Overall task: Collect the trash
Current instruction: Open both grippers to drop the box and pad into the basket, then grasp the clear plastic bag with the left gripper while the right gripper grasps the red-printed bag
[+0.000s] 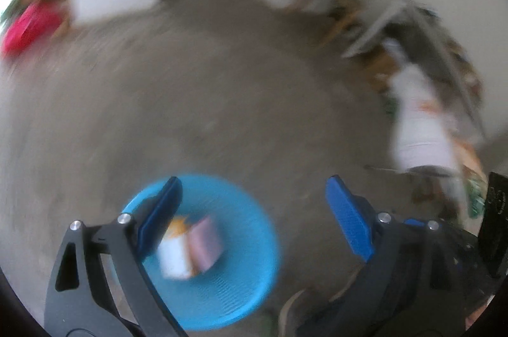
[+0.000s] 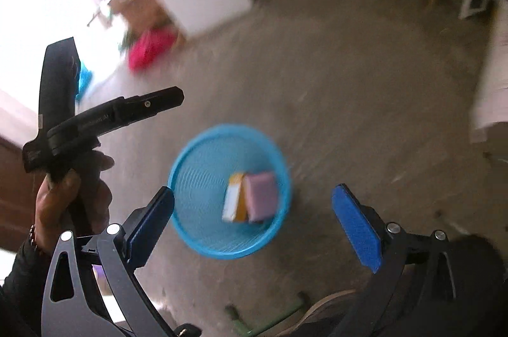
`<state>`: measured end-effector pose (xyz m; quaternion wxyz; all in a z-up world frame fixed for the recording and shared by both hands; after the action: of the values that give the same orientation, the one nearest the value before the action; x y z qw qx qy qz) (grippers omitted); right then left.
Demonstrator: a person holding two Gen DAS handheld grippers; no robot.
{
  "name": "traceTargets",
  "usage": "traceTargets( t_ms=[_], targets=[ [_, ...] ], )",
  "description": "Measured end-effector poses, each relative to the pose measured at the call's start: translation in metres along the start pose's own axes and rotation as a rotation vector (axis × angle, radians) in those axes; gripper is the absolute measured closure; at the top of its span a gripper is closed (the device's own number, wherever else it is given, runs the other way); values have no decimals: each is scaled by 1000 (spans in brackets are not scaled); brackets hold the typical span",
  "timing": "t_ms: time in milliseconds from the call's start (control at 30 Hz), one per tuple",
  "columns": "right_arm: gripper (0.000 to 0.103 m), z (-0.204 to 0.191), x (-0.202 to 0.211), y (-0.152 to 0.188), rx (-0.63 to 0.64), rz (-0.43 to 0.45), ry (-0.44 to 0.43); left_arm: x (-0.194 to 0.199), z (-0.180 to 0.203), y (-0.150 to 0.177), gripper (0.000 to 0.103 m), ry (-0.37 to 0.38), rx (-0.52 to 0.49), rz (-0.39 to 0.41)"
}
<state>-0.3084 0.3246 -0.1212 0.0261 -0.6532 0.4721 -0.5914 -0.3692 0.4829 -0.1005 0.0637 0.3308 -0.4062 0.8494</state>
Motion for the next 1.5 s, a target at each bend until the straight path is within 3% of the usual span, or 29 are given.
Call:
traceTargets(
  t_ms=[67,167,367,567,733,767,833,933,1067,1200,1267,1300,1333,1367,1400,1500],
  targets=[
    [6,32,47,-20,-31,85,55,-2,65,-31,15,109,-81,39],
    [6,92,115,-40,-89,192,159,-14,167,-59,14,276,-185,35],
    [6,226,247,-56,-259,327,385,-70,376,-73,13,538,-426,-19],
    [6,345,343,-53,-394,390,556,-159,559,-59,13,672,-659,-85],
    [6,442,373,-55,-519,378,599,-245,659,-29,13,665,-816,-210],
    [6,457,371,-59,-547,365,601,-259,671,-26,13,658,-823,-221],
    [6,482,364,-71,-604,345,513,-287,696,-17,13,640,-844,-253],
    [6,515,342,-84,-644,276,489,-329,718,4,13,609,-877,-346],
    [6,535,326,-86,-708,243,476,-369,729,32,13,535,-975,-418],
    [6,548,309,-84,-776,213,432,-390,726,52,14,471,-1081,-418],
    [6,550,298,-87,-780,198,418,-393,723,55,25,454,-1107,-412],
    [6,551,295,-88,-786,196,411,-392,724,50,43,468,-1097,-391],
    [6,554,290,-89,-799,196,404,-393,723,46,48,467,-1077,-380],
    [6,555,288,-91,-811,198,404,-392,721,41,63,471,-1051,-383],
    [6,556,286,-92,-820,202,405,-393,719,36,70,472,-1026,-381],
    [6,558,281,-97,-846,207,397,-391,713,28,73,491,-985,-369]
  ],
)
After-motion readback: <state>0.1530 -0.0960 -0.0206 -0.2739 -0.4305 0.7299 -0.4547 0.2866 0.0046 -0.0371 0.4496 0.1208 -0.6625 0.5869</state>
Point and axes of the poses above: each gripper's, at about its wrist camera, not at the fingertips, and x roughly against the way its jaws point, z to its right, y to its underside, the point moved 7 cm from there along -x, roughly the way its jaws point, and after that the axes turned 14 degrees about z, right-handed, at the moved point
